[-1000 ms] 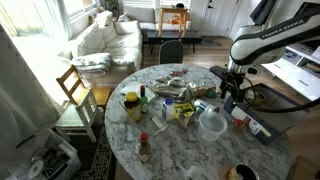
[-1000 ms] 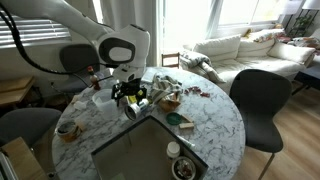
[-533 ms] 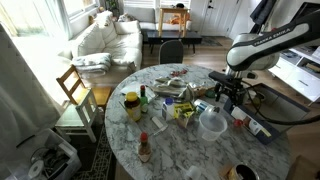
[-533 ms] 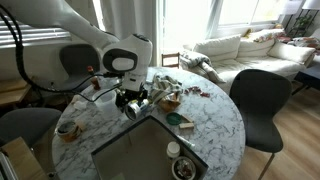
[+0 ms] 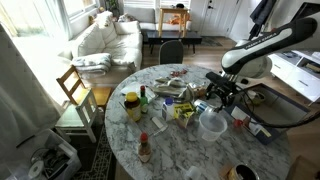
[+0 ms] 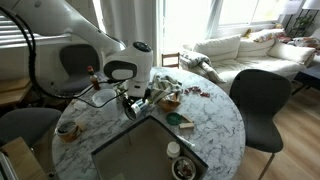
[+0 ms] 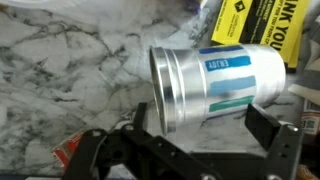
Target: Remote the plastic cup and silver cup from the clear case and put them in an upright position
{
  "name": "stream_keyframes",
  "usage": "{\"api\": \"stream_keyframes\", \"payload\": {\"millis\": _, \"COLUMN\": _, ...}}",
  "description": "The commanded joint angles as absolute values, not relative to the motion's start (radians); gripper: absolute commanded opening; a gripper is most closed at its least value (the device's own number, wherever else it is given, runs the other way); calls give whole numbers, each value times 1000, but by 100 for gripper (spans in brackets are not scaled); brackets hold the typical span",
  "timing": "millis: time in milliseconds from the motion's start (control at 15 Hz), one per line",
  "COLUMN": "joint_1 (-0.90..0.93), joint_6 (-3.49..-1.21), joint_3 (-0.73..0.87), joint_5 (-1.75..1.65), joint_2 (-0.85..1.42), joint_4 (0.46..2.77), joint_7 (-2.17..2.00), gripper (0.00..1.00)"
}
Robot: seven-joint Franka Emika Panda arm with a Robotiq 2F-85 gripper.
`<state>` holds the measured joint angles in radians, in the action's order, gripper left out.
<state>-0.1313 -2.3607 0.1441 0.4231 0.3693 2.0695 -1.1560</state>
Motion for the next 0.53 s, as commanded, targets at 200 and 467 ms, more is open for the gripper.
{"api": "stream_keyframes", "payload": {"millis": 200, "joint_1": -161, "joint_6": -2423, "joint_3": 122, "joint_5": 567, "joint_2": 397, "joint_4": 2075, "joint_7": -1064, "gripper": 63}}
{"api": "stream_keyframes", "payload": {"millis": 467, "joint_1": -153, "joint_6": -2446, "joint_3": 137, "joint_5": 555, "joint_2": 385, "joint_4": 2080, "joint_7": -1083, "gripper": 30}}
